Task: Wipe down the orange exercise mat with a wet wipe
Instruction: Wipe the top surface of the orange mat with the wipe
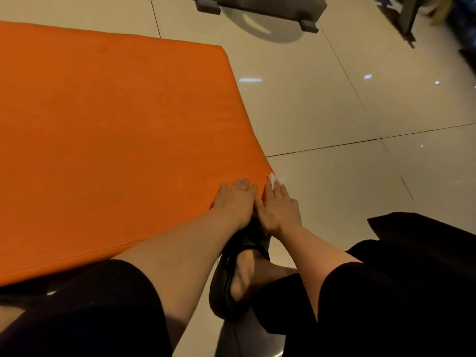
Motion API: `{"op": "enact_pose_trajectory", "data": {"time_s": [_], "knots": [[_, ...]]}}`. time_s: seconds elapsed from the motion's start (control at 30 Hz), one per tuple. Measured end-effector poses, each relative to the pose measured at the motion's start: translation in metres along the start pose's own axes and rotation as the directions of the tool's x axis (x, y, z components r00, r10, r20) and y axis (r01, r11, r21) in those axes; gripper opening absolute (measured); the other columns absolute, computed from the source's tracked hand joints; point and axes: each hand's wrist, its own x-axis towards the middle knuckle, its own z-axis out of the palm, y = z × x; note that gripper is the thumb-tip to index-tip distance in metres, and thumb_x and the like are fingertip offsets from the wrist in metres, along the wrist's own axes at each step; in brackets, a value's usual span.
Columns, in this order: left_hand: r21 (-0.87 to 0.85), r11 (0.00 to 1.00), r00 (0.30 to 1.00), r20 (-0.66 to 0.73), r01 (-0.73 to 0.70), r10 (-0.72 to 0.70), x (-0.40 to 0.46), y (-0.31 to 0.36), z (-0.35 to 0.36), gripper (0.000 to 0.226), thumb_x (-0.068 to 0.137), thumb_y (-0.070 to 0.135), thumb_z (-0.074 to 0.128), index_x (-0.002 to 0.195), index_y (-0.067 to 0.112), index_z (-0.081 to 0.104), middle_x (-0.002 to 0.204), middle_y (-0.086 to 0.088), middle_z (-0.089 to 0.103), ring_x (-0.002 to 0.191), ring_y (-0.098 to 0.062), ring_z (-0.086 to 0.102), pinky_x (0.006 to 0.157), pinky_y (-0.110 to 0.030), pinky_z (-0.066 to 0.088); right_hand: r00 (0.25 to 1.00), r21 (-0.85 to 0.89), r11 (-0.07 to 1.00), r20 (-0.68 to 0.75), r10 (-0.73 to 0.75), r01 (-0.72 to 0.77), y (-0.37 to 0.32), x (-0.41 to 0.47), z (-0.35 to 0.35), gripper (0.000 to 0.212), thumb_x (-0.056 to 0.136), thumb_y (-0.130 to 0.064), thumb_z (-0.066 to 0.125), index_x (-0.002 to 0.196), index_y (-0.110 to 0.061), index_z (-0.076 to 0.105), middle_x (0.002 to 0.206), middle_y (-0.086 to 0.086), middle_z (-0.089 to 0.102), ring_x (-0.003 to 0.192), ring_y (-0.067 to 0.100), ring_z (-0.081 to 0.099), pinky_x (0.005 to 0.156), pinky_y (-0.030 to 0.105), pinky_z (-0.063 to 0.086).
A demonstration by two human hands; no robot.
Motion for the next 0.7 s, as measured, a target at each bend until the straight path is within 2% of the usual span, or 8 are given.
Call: {"op": "enact_pose_trajectory", "data": {"time_s": [0.1,0.2,0.27,0.33,0.43,0.57,0.63,0.7], "knots": [[0.019,1.000,1.000,-0.017,0.011,-0.011,0.005,-0.002,-0.001,0.065,0.101,0.030,0.045,0.155,0.017,0.010,0.162,-0.003,0.004,0.149,-0.019,0.007,0.119,-0.042,0.007,0.976,-0.163,0.982,0.209,-0.058,0.094,0.004,0.016,-0.025,0.076,0.100,-0.056,0.011,0.154,-0.007,-0.010,0.161,0.014,-0.015,0.149,0.030,-0.008,0.118,0.048,-0.002],[0.091,0.996,0.999,-0.047,-0.021,0.025,0.004,-0.002,-0.003,0.069,0.099,0.034,0.050,0.154,0.015,0.012,0.162,-0.005,0.009,0.147,-0.021,0.015,0.119,-0.038,0.010,0.907,-0.007,0.967,0.350,-0.235,0.254,0.021,0.012,-0.042,0.077,0.102,-0.053,0.020,0.151,-0.008,-0.018,0.159,0.013,-0.023,0.148,0.025,-0.017,0.120,0.039,-0.006],[0.110,0.993,0.997,-0.064,-0.035,0.043,0.004,-0.001,-0.003,0.066,0.100,0.035,0.049,0.153,0.013,0.016,0.159,-0.008,0.017,0.142,-0.024,0.025,0.113,-0.034,0.023,0.875,0.148,0.945,0.358,-0.327,0.293,0.039,-0.001,-0.041,0.079,0.100,-0.055,0.024,0.150,-0.017,-0.023,0.159,0.001,-0.026,0.146,0.015,-0.020,0.121,0.034,-0.005],[0.111,0.993,0.997,-0.059,-0.047,0.053,0.007,-0.001,-0.006,0.063,0.099,0.036,0.049,0.152,0.016,0.021,0.150,-0.006,0.030,0.131,-0.025,0.038,0.098,-0.033,0.038,0.868,0.236,0.920,0.324,-0.377,0.311,0.051,-0.008,-0.031,0.080,0.095,-0.062,0.020,0.149,-0.026,-0.026,0.157,-0.010,-0.027,0.144,0.006,-0.022,0.120,0.031,-0.005],[0.169,0.984,0.998,-0.015,-0.063,0.067,0.016,-0.002,-0.018,0.065,0.095,0.043,0.054,0.149,0.021,0.027,0.142,-0.005,0.036,0.122,-0.025,0.044,0.088,-0.035,0.043,0.898,0.341,0.887,0.199,-0.393,0.312,0.051,0.007,-0.025,0.078,0.089,-0.064,0.017,0.150,-0.032,-0.020,0.157,-0.016,-0.023,0.144,0.000,-0.018,0.119,0.026,-0.003],[0.260,0.957,0.990,0.082,-0.131,0.113,0.024,-0.005,-0.030,0.075,0.091,0.052,0.054,0.152,0.026,0.020,0.160,-0.002,0.013,0.130,-0.026,0.036,0.089,-0.034,0.042,0.924,0.346,0.864,-0.023,-0.381,0.365,0.050,0.015,-0.010,0.065,0.094,-0.069,0.012,0.144,-0.044,-0.020,0.144,-0.036,-0.024,0.136,-0.012,-0.015,0.112,0.010,-0.002],[0.282,0.946,0.985,0.114,-0.159,0.131,0.027,-0.006,-0.031,0.078,0.092,0.054,0.052,0.154,0.027,0.014,0.162,0.001,0.006,0.131,-0.026,0.033,0.086,-0.033,0.041,0.913,0.230,0.884,-0.125,-0.389,0.408,0.051,0.002,0.008,0.069,0.090,-0.070,0.006,0.145,-0.042,-0.025,0.150,-0.029,-0.027,0.138,-0.010,-0.022,0.109,0.005,-0.007],[0.289,0.943,0.982,0.135,-0.167,0.133,0.031,-0.009,-0.033,0.080,0.091,0.056,0.051,0.154,0.029,0.011,0.162,0.003,0.006,0.130,-0.025,0.033,0.084,-0.033,0.042,0.915,0.245,0.883,-0.158,-0.372,0.401,0.053,-0.001,0.014,0.071,0.089,-0.070,0.003,0.149,-0.040,-0.021,0.155,-0.022,-0.027,0.141,-0.009,-0.019,0.109,0.006,-0.004]]}}
